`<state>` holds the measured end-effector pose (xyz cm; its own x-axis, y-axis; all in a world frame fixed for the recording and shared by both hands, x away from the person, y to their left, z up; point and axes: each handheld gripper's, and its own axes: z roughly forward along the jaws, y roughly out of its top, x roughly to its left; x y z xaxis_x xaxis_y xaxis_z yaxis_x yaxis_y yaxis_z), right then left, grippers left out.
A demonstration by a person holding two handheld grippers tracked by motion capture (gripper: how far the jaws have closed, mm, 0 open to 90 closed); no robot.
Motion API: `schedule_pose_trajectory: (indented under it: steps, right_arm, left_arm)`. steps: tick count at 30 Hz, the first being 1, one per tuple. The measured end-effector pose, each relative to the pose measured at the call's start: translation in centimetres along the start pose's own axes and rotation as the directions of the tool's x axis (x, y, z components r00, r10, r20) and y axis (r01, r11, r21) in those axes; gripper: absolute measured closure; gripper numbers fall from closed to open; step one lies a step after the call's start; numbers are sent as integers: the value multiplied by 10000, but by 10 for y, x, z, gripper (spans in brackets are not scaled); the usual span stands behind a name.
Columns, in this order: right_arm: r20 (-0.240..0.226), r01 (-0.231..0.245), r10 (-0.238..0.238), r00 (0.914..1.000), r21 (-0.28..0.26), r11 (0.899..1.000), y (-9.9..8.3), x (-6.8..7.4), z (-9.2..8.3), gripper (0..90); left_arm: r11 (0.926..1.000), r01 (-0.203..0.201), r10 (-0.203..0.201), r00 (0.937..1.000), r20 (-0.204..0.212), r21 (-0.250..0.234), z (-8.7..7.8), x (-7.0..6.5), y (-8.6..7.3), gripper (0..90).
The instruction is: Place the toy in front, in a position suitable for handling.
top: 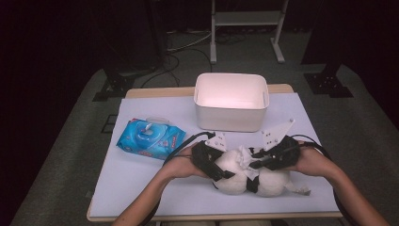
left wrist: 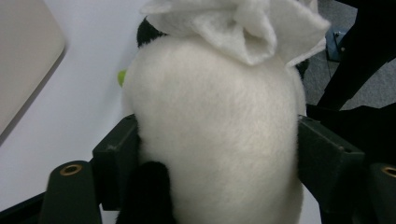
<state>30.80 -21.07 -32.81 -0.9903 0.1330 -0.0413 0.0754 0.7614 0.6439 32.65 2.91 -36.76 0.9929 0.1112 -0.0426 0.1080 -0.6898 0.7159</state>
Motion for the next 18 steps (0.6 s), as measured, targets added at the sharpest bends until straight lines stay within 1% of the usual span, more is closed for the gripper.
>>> schedule_pose_trajectory:
  steps: [1, 2, 5, 7, 8, 9, 12, 14, 16, 17, 18]
  right_arm:
    - [0, 57, -57, 10000, 9, 10000, -1, 1, 1, 754]
    - [-31, 71, -71, 10000, 11, 10000, -3, 3, 2, 754]
    - [-173, -19, 18, 9998, -58, 10000, -6, 5, 2, 753]
    - [-291, -111, 108, 9995, -132, 9999, -10, 5, 1, 753]
    - [-316, -165, 159, 9994, -211, 9996, -12, 5, 0, 753]
    - [-379, -232, 221, 9990, -290, 9993, -14, 5, 0, 753]
    - [-345, -272, 260, 9991, -334, 9991, -16, 7, -1, 753]
    - [-342, -294, 283, 9990, -333, 9990, -16, 7, -2, 753]
    - [-345, -342, 331, 9989, -328, 9989, -16, 7, -1, 752]
    - [-339, -307, 296, 9990, -319, 9990, -15, 6, -1, 753]
    - [-332, -263, 253, 9991, -314, 9992, -14, 6, -1, 753]
  left_arm:
    - [10000, 0, 0, 10000, 0, 0, 0, 0, 0, 218]
    - [10000, 90, -91, 9999, 132, 40, -1, 1, 0, 198]
    - [9998, 195, -198, 9995, 242, 108, -1, 2, 1, 156]
    - [9999, 154, -155, 9996, 241, 45, 0, 1, 1, 142]
    - [9999, 158, -159, 9994, 309, 39, 0, 1, 1, 133]
    - [9998, 213, -214, 9992, 348, 32, 0, 1, 0, 124]
    - [9984, 563, -568, 9961, 670, 100, 2, 5, -3, 111]
    - [9969, 791, -787, 9933, 850, -22, 2, 7, -6, 120]
    - [9972, 727, -712, 9939, 843, -157, 1, 7, -8, 179]
    - [9971, 735, -716, 9939, 839, -205, 1, 7, -9, 222]
    - [9974, 692, -673, 9943, 821, -205, 1, 7, -9, 242]
